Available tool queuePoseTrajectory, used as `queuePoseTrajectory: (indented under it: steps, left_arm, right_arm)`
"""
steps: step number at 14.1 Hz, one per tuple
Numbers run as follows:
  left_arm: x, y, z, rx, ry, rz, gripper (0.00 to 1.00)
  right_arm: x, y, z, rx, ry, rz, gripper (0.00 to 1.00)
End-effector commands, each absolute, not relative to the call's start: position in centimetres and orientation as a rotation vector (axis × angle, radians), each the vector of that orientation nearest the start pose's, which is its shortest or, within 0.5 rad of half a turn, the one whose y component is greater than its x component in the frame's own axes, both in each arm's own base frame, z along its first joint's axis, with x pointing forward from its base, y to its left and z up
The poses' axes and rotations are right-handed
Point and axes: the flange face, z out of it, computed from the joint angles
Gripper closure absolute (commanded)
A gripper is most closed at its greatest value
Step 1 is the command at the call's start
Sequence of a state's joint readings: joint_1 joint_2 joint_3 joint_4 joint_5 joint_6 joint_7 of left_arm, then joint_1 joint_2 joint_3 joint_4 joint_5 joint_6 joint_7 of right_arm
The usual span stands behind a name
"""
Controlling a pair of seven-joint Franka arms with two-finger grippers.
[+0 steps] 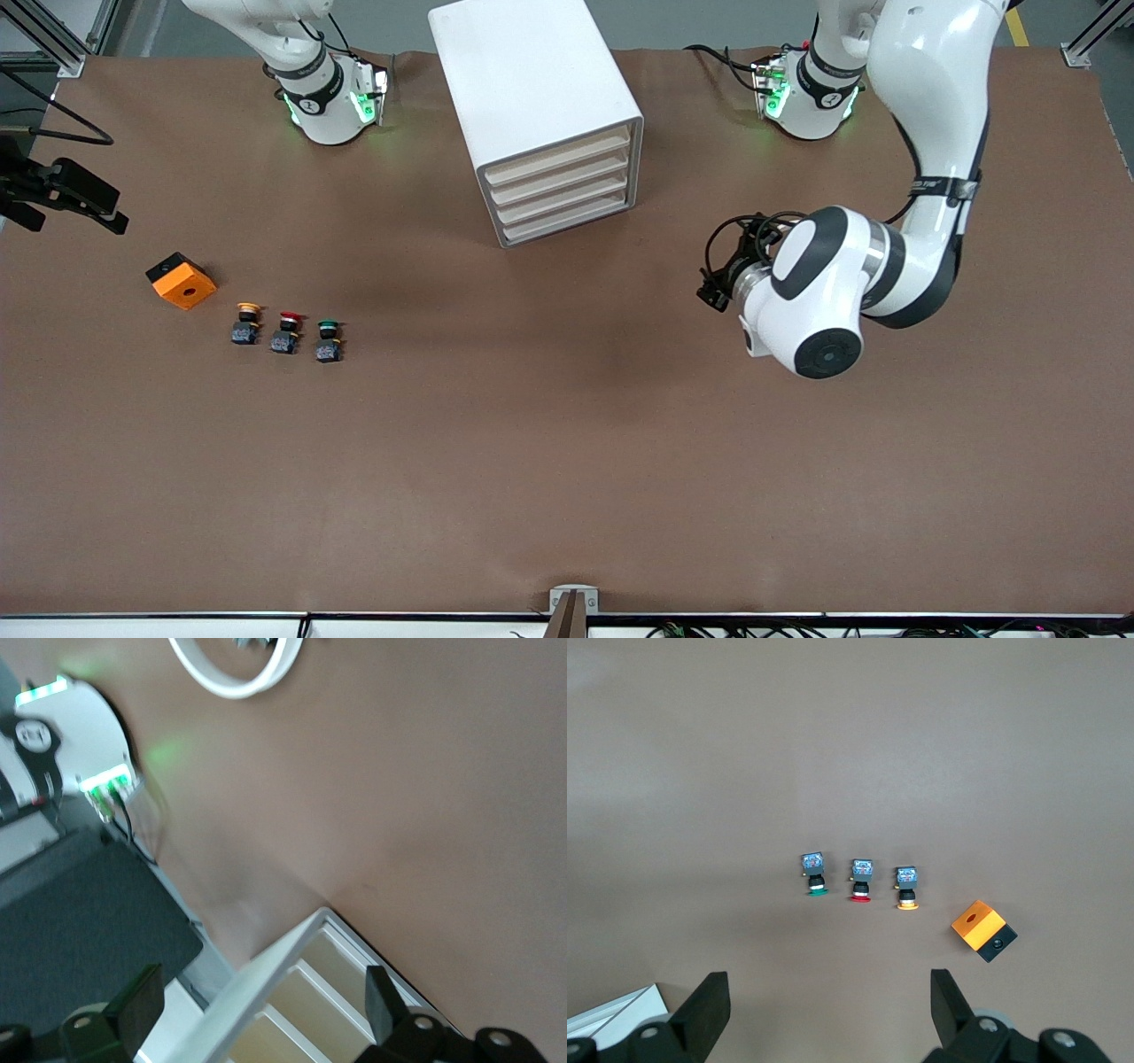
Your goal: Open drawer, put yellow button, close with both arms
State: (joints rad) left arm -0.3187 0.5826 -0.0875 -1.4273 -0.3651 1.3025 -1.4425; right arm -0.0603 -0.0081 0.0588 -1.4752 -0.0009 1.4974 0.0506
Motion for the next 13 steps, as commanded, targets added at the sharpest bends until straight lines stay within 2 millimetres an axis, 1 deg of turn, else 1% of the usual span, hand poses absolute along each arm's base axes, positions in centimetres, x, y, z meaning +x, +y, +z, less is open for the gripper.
queuePoseTrajectory:
  steps: [1,2,3,4,5,7,8,11,12,13]
  left_arm:
    - [57.2,-28.6,33.0,-2.253,-1.393,1.069,0.0]
    - [57.4,-28.1,33.2,-2.251,-1.404,1.079,0.0]
    - [57.3,-28.4,33.1,-2.236,-1.415,1.078,0.0]
    - [56.8,-29.3,32.9,-2.223,-1.411,1.075,0.0]
    - [56.0,-31.0,31.8,-2.181,-1.415,1.066,0.0]
    - [54.7,-33.8,29.8,-2.025,-1.517,1.092,0.0]
    - [53.9,-35.3,29.3,-1.943,-1.561,1.109,0.0]
    - [51.4,-39.9,28.5,-1.724,-1.66,1.179,0.0]
    - [50.7,-41.1,27.6,-1.648,-1.684,1.196,0.0]
    - [49.9,-42.4,27.6,-1.593,-1.702,1.199,0.0]
  right_arm:
    - [54.8,0.0,67.2,-3.148,0.081,-0.056,0.0]
    - [54.8,-0.1,67.2,-3.149,0.081,-0.056,0.0]
    - [54.8,-0.1,67.2,-3.149,0.081,-0.056,0.0]
    - [54.8,-0.1,67.2,-3.149,0.084,-0.056,0.0]
    - [54.8,-0.1,67.2,-3.149,0.084,-0.056,0.0]
    - [54.8,-0.2,67.2,-3.149,0.086,-0.058,0.0]
    - [54.8,-0.2,67.2,-3.149,0.086,-0.058,0.0]
    - [54.8,-0.1,67.2,-3.149,0.084,-0.058,0.0]
    - [54.8,-0.1,67.2,-3.149,0.081,-0.058,0.0]
    - [54.8,-0.1,67.2,-3.149,0.081,-0.058,0.0]
